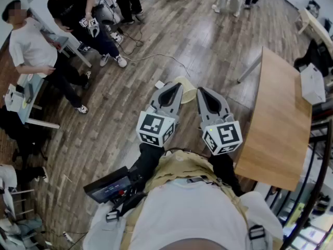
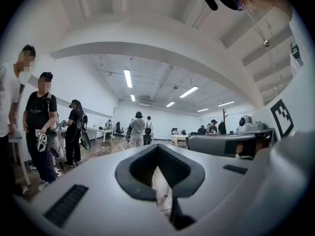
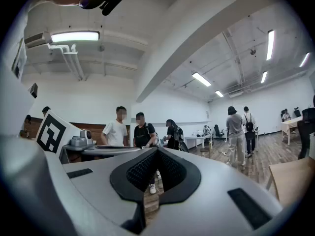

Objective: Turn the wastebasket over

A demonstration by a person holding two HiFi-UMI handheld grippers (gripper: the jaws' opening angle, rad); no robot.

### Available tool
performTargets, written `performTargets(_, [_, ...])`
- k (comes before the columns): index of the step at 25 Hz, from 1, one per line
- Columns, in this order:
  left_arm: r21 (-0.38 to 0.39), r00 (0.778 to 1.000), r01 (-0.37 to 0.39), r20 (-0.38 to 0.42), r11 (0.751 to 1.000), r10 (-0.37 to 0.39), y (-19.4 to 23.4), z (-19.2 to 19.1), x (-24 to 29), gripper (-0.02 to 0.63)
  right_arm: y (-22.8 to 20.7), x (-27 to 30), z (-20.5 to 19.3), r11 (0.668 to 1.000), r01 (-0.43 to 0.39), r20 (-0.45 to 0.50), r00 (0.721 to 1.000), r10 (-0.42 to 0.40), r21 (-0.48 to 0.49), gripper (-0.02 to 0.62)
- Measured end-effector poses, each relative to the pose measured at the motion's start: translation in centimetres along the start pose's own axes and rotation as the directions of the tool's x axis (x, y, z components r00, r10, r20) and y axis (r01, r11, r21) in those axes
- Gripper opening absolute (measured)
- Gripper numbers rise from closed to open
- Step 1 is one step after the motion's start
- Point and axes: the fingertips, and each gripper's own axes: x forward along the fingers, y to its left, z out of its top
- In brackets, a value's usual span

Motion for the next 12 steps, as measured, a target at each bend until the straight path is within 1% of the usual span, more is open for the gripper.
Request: performTargets(12, [0.0,1.0,0.005,-0.017,1.0,-0.005,-0.46,-0.46,0.03,0.0,0.22,-0.11,-0.25,1.0,-0.019,-0.011,1.0,0.019,-0.003,0.02])
